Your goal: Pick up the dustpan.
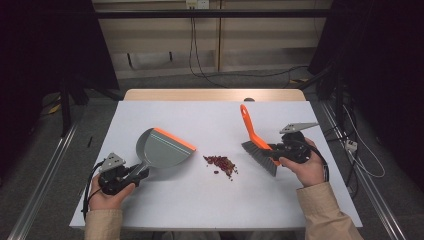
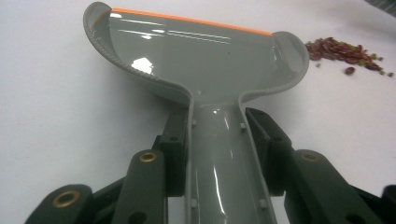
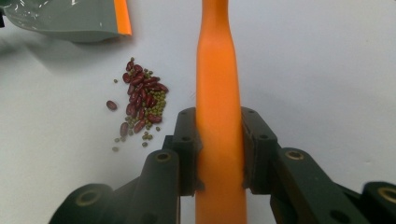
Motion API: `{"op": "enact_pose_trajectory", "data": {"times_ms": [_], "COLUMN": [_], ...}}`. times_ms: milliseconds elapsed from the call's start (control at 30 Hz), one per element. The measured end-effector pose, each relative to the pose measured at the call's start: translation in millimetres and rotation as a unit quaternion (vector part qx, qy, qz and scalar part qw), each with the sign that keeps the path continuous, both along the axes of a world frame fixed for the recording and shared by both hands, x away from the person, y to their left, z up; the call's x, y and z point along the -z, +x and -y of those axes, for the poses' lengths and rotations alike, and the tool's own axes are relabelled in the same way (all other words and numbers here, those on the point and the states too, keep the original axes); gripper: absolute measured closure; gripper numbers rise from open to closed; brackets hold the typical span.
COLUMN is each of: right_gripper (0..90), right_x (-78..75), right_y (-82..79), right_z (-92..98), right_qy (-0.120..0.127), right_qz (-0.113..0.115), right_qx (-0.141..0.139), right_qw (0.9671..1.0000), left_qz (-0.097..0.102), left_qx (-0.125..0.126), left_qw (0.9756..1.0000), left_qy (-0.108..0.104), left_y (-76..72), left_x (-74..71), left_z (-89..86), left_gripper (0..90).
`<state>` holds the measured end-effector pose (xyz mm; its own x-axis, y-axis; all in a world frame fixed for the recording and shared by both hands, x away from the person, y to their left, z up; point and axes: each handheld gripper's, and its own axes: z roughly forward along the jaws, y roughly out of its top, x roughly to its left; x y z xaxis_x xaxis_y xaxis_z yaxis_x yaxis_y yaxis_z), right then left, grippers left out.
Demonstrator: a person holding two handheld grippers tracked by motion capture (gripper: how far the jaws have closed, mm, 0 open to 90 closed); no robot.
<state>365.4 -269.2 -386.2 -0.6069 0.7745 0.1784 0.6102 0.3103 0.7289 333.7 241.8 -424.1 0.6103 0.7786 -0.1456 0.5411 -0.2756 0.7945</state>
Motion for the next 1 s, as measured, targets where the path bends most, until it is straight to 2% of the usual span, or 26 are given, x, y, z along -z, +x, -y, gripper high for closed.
{"op": "enact_pose_trajectory", "data": {"times_ms": [67,167,233,367,433,500,567,667,700,767,1000], "right_gripper": [71.3,71.3,71.3,71.3,71.3,71.3,71.3,71.3,71.3,71.3,71.3], "right_x": [0.2,0.2,0.1,0.3,0.5,0.6,0.5,0.5,0.5,0.6,-0.2], "right_y": [0.1,0.2,0.2,-0.1,0.0,0.0,-0.2,-0.3,-0.4,-0.7,-1.7], "right_z": [0.5,1.2,1.1,-0.2,-0.5,-0.3,0.1,0.9,1.3,1.8,4.2], "right_qy": [-0.001,0.002,0.002,0.003,0.003,0.004,0.003,0.005,0.005,0.005,0.009], "right_qz": [-0.001,0.0,0.0,-0.001,0.0,-0.001,0.0,0.001,0.0,0.0,0.001], "right_qx": [-0.001,0.0,0.0,-0.002,-0.003,-0.003,-0.003,-0.003,-0.003,-0.001,0.002], "right_qw": [1.0,1.0,1.0,1.0,1.0,1.0,1.0,1.0,1.0,1.0,1.0], "left_qz": [-0.006,-0.017,-0.018,-0.011,-0.01,-0.013,-0.015,-0.02,-0.023,-0.017,-0.033], "left_qx": [0.006,0.02,0.016,0.021,0.028,0.033,0.035,0.036,0.036,0.037,0.036], "left_qw": [1.0,0.9996,0.9997,0.9997,0.9994,0.9992,0.9988,0.9987,0.9984,0.9986,0.9975], "left_qy": [-0.001,0.009,0.001,0.004,0.015,0.016,0.03,0.032,0.037,0.035,0.052], "left_y": [-2.0,-3.2,-2.5,-1.3,-0.6,0.5,1.7,3.1,3.5,4.5,8.3], "left_x": [0.9,3.1,5.6,7.4,6.5,5.7,6.2,8.2,8.2,7.0,8.7], "left_z": [-0.5,-2.1,-2.8,-3.5,-2.5,-1.3,0.0,1.8,2.2,4.4,7.3], "left_gripper": [62.4,62.4,62.3,61.9,61.6,61.3,61.1,60.3,57.2,54.5,43.8]}}
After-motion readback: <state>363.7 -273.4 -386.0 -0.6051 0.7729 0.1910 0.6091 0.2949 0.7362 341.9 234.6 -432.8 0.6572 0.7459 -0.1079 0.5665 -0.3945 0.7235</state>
